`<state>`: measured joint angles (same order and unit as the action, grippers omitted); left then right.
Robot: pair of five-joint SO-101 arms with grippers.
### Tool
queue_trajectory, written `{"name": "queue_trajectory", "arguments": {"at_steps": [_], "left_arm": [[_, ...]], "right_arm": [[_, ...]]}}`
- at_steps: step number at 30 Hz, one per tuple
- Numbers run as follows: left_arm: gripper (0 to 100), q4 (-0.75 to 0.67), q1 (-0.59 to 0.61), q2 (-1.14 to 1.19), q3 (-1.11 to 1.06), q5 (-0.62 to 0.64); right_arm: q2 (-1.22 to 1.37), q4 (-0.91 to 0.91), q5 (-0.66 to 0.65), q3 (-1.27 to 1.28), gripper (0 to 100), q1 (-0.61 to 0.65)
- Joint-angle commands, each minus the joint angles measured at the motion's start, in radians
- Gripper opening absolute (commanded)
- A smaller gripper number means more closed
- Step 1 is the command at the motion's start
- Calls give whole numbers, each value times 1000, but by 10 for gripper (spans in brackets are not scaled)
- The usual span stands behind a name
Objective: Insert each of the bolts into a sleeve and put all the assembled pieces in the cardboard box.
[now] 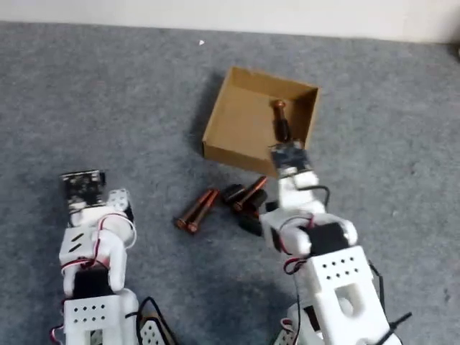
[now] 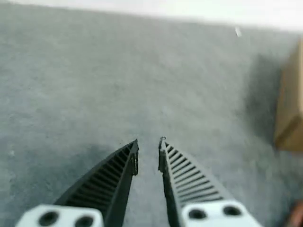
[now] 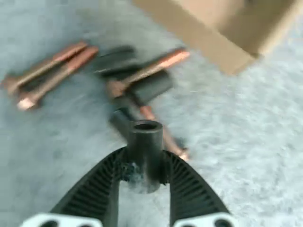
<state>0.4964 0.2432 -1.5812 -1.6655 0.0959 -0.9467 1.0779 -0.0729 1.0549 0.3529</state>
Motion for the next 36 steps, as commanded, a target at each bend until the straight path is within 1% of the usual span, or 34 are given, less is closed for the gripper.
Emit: {"name": "queue_trajectory", "arguments": {"at_steps": [1, 5, 8, 11, 13, 16, 21, 25, 26, 31, 36], "left_arm": [[108, 170, -45, -2, 133, -75], [112, 322, -125, 5, 286, -80], [112, 448, -234, 7, 410, -84], [112, 531, -360, 33, 499, -147], [112, 555, -420, 113, 547, -164], [112, 559, -467, 323, 627, -164], [124, 559, -513, 717, 773, -166], [227, 559, -529, 975, 857, -166], [236, 559, -524, 1029, 877, -166], [220, 559, -475, 1236, 974, -169], [220, 557, -453, 1372, 1015, -284]], "right_arm": [[-71, -85, 23, 39, 5, -94], [-148, -154, 38, 113, 5, -179], [-208, -191, 97, 150, 5, -226], [-254, -191, 106, 157, 5, -242], [-269, -188, 106, 159, 5, -246], [-275, -189, 106, 174, 5, -246], [-275, -189, 103, 177, 5, -246], [-275, -189, 101, 179, 5, -246], [-275, -189, 101, 179, 5, -246], [-275, -191, 101, 179, 5, -246], [-275, -191, 100, 179, 5, -245]]}}
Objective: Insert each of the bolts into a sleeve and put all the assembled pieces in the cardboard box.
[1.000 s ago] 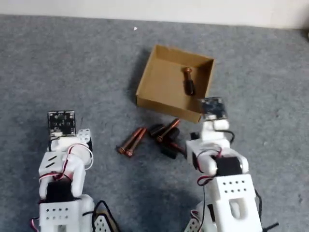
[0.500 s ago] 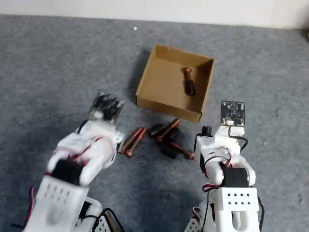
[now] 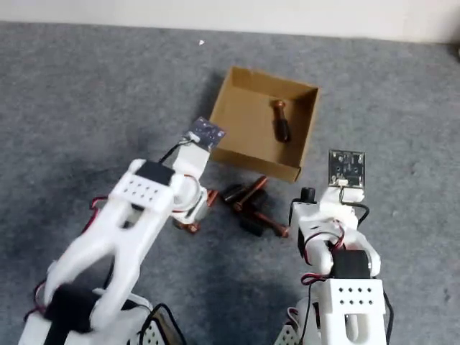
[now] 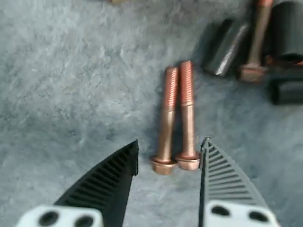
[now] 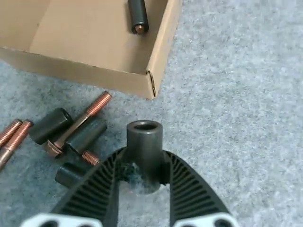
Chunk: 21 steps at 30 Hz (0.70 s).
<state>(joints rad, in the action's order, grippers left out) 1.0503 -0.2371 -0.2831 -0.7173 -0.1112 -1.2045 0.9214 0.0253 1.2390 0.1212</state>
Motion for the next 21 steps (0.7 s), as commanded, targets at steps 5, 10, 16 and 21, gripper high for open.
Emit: {"name": "queue_trajectory", "arguments": {"at_steps": [5, 10, 16, 21], "left_arm": [[220, -2, 21, 160, 68, -126], [220, -18, 24, 245, 82, -130], [205, -17, 27, 354, 163, -124], [68, -15, 18, 398, 197, -124]], "right_arm": [[-18, -35, 2, -5, 5, -12], [-18, -35, 2, -5, 5, -12], [-18, -35, 2, -4, 5, -12], [-18, -35, 2, -4, 5, -12]]}}
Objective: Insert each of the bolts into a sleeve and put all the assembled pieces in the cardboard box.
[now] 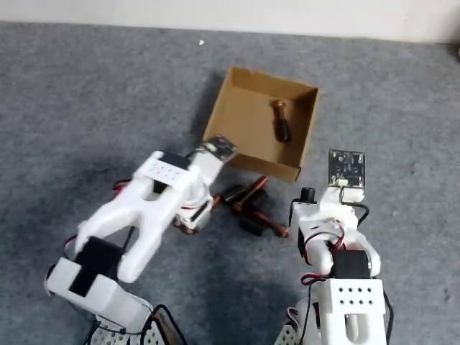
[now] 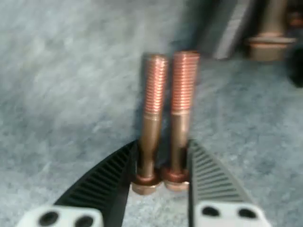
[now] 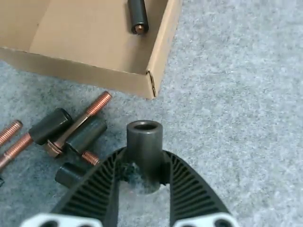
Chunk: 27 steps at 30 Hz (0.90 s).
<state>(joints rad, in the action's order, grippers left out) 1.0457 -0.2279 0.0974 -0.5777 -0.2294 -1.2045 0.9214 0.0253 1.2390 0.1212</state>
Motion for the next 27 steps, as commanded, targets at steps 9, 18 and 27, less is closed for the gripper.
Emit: {"name": "queue_trajectory", "arguments": {"at_steps": [9, 18, 27], "left_arm": [[6, -11, 18, 15, 62, 49], [6, 126, 18, -107, 128, 454], [6, 132, 84, -145, 125, 700]], "right_arm": [[-18, -35, 2, -4, 5, -10], [-16, -53, 2, 5, 5, -10], [-18, -53, 2, 13, 5, -10]]}}
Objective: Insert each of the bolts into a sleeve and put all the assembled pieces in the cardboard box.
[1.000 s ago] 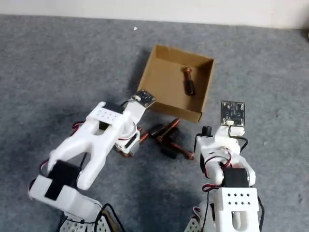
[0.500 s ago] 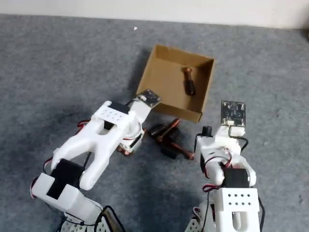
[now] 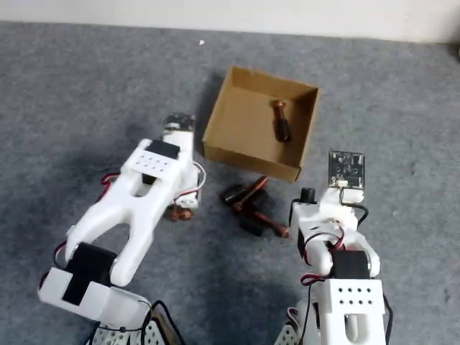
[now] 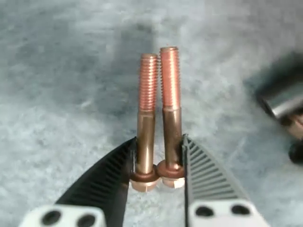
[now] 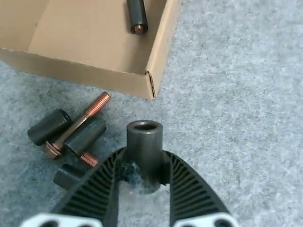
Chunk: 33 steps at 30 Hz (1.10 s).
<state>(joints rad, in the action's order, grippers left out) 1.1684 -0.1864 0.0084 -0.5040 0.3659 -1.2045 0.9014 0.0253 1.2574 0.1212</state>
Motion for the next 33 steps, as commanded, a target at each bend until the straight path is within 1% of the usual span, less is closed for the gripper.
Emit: {"name": "queue_trajectory", "arguments": {"at_steps": [1, 3, 5, 7, 11, 13, 14, 17, 19, 23, 26, 30, 33], "left_arm": [[6, 9, 50, -54, 50, 137], [6, 14, 59, -47, 51, 226], [6, 17, 61, -47, 48, 350], [6, 11, 59, -45, 48, 503], [7, 9, 56, -45, 56, 850], [7, 8, 54, -48, 58, 977], [7, 8, 54, -48, 59, 1016], [8, 8, 54, -53, 59, 1045], [37, 8, 54, -48, 59, 1046], [207, 8, 51, -47, 56, 1046], [319, 11, 21, -47, 51, 1046], [392, 18, -31, -53, 50, 1040], [431, 75, -47, -56, 62, 1039]], "right_arm": [[-18, -33, 2, -5, 5, -10], [-18, -33, 2, -5, 5, -10], [-18, -33, 2, -5, 5, -10], [-18, -33, 2, -5, 5, -10], [-18, -33, 2, -5, 5, -10], [-18, -33, 2, -5, 5, -10], [-18, -33, 2, -5, 5, -10], [-19, -33, 2, -5, 5, -10], [-19, -33, 2, -5, 5, -10], [-19, -33, 2, -5, 5, -10], [-19, -33, 2, -5, 5, -10], [-19, -33, 2, -5, 5, -10], [-19, -33, 2, -5, 5, -12]]}}
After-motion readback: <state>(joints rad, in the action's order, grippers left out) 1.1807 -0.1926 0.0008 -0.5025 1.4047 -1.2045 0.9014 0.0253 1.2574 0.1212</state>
